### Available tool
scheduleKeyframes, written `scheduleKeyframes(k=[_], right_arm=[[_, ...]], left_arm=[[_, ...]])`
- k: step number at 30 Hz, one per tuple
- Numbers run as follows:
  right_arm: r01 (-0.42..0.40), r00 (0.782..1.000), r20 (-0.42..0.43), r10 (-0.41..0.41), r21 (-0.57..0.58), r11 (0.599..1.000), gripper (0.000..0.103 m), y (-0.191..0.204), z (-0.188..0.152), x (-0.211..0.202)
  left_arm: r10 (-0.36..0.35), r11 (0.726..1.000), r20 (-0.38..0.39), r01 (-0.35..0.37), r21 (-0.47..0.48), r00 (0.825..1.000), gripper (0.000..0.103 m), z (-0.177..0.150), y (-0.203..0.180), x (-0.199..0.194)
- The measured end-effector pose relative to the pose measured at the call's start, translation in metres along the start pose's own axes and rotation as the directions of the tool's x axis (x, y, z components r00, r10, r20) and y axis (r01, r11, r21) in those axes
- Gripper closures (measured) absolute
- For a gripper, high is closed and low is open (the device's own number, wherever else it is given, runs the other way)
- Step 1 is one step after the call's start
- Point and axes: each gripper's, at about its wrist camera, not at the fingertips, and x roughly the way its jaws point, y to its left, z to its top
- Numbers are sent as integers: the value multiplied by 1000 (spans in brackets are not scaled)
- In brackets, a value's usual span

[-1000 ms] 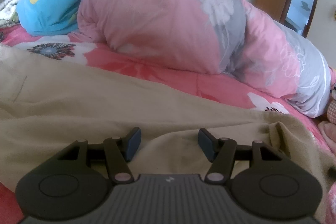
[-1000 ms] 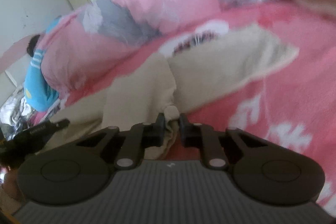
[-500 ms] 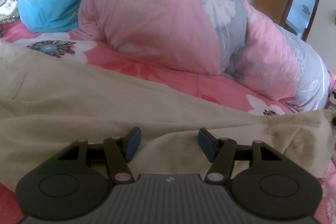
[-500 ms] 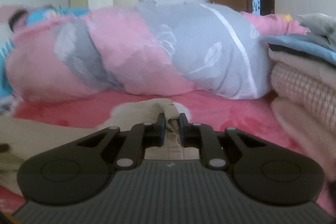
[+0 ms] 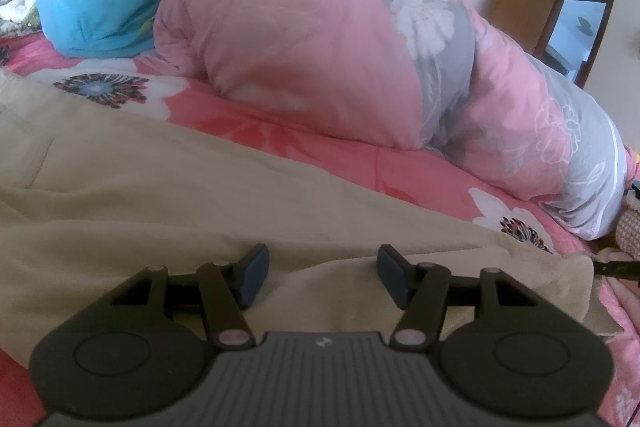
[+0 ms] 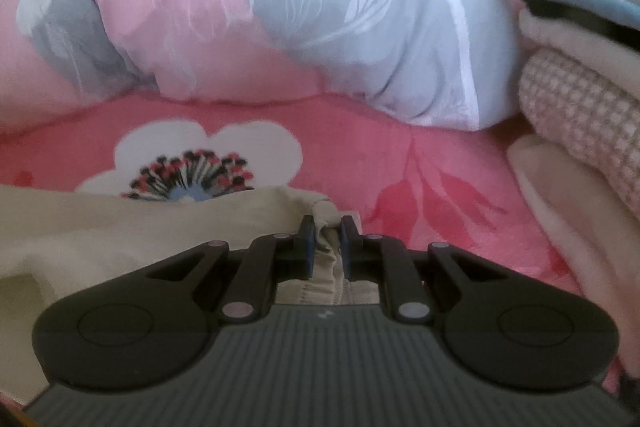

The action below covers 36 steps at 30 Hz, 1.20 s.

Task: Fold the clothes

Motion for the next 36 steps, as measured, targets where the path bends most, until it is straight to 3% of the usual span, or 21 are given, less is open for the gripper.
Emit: scheduleKeyframes(k=[9, 13, 20, 24, 26, 30, 33, 36], right_arm=[[39, 996, -79, -39, -4, 999, 88, -1, -8, 26], [64, 996, -71, -60, 52, 997, 77, -8, -7, 22], [69, 997, -34, -64, 168, 983, 49, -27, -4, 3], [64, 998, -30, -59, 248, 967, 43, -41, -2, -5], [51, 998, -39, -40, 325, 945, 39, -51, -1, -6], [0, 999, -36, 22, 513, 858, 39, -71, -6, -12], [-30, 999, 1, 35, 519, 854, 39, -64, -8, -28], [-99, 995, 45, 88, 471, 877, 39, -44, -9, -49]], left_arm=[[0, 1000, -8, 0, 1, 1000, 41, 1, 0, 1], [-5, 1000, -10, 5, -5, 1000, 41, 1, 0, 1], [-9, 1000, -13, 8, -10, 1000, 41, 1, 1, 1], [-17, 1000, -17, 17, -21, 1000, 41, 3, 2, 0], [-23, 999, -17, 22, -29, 1000, 41, 5, 4, -1], [-25, 999, -17, 24, -38, 1000, 41, 7, 5, -4], [-30, 999, -12, 30, -40, 999, 41, 9, 5, -8], [-37, 999, 1, 37, -37, 999, 41, 13, 6, -16]])
